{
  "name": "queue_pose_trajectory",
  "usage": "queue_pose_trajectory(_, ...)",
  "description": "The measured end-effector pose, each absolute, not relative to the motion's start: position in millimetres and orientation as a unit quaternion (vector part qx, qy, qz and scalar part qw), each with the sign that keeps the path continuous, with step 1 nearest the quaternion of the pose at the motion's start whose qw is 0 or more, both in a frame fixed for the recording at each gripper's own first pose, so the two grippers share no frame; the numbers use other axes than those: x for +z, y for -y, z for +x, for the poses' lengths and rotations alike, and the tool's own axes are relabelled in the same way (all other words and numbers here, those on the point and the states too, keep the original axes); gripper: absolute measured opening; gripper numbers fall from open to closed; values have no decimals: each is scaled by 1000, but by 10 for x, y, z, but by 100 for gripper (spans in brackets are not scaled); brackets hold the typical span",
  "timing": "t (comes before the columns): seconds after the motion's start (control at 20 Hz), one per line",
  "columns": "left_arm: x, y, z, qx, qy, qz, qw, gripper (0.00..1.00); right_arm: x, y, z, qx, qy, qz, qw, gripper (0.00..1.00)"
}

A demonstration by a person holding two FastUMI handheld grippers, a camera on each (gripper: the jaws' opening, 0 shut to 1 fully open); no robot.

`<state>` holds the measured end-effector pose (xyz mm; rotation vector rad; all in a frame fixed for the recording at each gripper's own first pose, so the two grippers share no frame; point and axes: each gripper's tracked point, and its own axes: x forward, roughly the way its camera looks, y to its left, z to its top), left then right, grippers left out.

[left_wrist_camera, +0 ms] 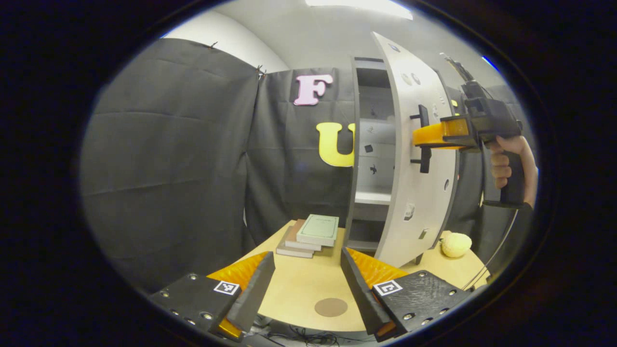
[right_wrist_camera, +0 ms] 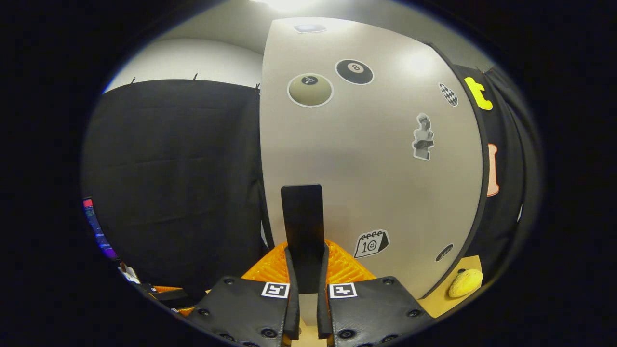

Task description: Open the cabinet door with the right hand, grasp the bottle in the cabinet with the left hand and place it on the coaster, then close the cabinet door with the right hand.

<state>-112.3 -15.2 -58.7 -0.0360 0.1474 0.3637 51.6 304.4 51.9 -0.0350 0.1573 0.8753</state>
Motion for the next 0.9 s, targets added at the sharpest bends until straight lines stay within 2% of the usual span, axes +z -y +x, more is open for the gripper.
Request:
queue_pose_trajectory(0.4,-634,677,-1260,169,-78,-26,982,83,527,-2774,452,429,-65,-9,901,16)
queue_pose_trajectory(0.45,-629,745,-1270,166,-78,-27,983,86,525,-2735,445,428,-65,-9,902,16)
queue_pose_trajectory(0.55,-626,886,-1295,161,-74,-27,984,83,527,-2668,438,425,-64,-10,903,16)
queue_pose_trajectory(0.75,-674,1174,-1256,133,-79,-31,987,86,542,-2544,426,413,-65,-10,908,16)
queue_pose_trajectory(0.9,-654,1310,-1161,107,-77,-22,991,83,550,-2447,411,406,-62,-10,912,16)
